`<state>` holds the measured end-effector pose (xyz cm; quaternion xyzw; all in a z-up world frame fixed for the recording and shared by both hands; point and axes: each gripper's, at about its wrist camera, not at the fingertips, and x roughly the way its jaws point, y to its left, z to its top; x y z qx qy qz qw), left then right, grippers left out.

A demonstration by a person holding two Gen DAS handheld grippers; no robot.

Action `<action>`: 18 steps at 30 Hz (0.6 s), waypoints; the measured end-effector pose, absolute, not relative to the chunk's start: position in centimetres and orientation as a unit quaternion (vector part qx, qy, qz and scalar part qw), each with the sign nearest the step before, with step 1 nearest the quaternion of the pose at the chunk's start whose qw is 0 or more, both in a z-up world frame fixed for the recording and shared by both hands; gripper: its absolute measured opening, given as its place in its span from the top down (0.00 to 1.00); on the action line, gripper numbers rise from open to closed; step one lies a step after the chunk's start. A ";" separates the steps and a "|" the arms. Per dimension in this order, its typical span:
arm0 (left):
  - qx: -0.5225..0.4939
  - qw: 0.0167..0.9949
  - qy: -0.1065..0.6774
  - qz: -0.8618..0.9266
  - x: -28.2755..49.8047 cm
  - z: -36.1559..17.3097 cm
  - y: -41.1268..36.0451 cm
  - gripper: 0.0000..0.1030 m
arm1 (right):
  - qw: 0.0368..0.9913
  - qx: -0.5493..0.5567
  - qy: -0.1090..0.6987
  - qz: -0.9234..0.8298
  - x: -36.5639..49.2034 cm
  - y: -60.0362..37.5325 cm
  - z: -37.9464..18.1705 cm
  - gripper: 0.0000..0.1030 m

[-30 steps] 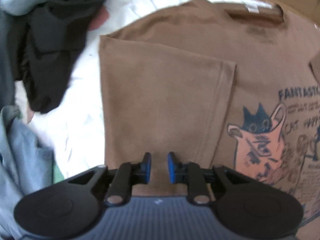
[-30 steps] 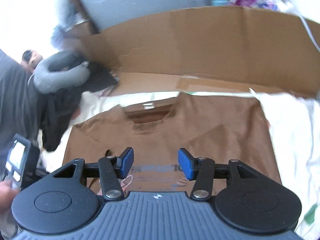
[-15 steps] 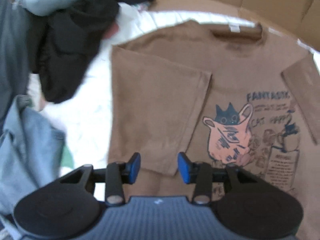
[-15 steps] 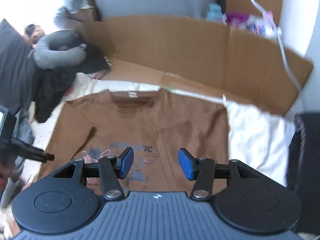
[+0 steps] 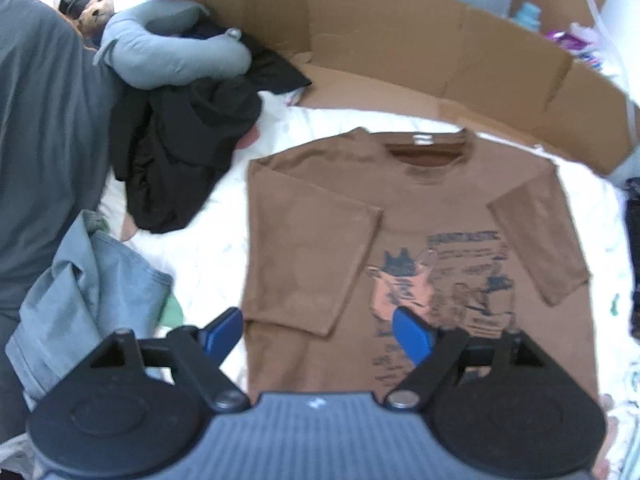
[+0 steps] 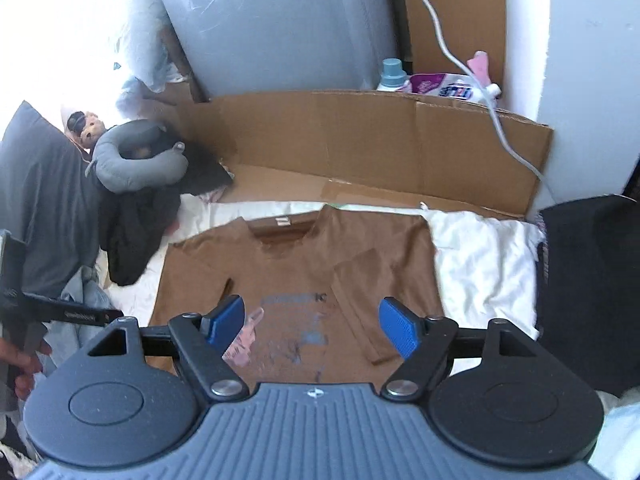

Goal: Fold clothes
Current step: 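Move both open tools to the shirt side edge beside the bedding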

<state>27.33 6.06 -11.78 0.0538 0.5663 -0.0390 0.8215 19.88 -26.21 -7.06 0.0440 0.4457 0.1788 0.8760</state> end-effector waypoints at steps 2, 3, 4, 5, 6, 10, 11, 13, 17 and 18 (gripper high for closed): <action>0.061 0.822 0.565 -0.046 26.7 -11.1 5.6 0.19 | 0.878 0.029 0.448 0.165 18.9 -26.9 -7.0 0.22; 0.061 0.823 0.563 -0.049 26.3 -10.9 5.5 0.19 | 0.879 0.022 0.449 0.158 18.4 -27.2 -7.0 0.22; 0.059 0.825 0.560 -0.053 25.9 -10.4 5.4 0.19 | 0.878 0.013 0.451 0.158 18.0 -27.6 -7.0 0.23; 0.058 0.826 0.558 -0.057 25.4 -10.0 5.4 0.19 | 0.877 0.008 0.453 0.159 17.6 -27.8 -6.8 0.23; 0.058 0.827 0.555 -0.062 24.9 -9.5 5.3 0.19 | 0.876 0.008 0.456 0.155 17.3 -28.2 -6.7 0.23; 0.079 0.839 0.530 -0.092 22.7 -7.4 5.0 0.18 | 0.869 0.020 0.476 0.134 16.0 -29.7 -6.2 0.23; 0.079 0.840 0.529 -0.095 22.1 -7.0 5.1 0.18 | 0.868 0.020 0.478 0.133 15.6 -29.9 -5.9 0.23; 0.078 0.841 0.526 -0.098 20.9 -6.5 5.4 0.18 | 0.867 0.018 0.480 0.130 14.7 -30.3 -5.4 0.23; 0.066 0.853 0.507 -0.101 18.1 -5.8 6.7 0.19 | 0.869 0.019 0.477 0.130 12.2 -30.8 -4.6 0.23; 0.067 0.858 0.499 -0.102 17.2 -5.6 6.9 0.19 | 0.869 0.019 0.476 0.133 11.5 -30.9 -4.5 0.23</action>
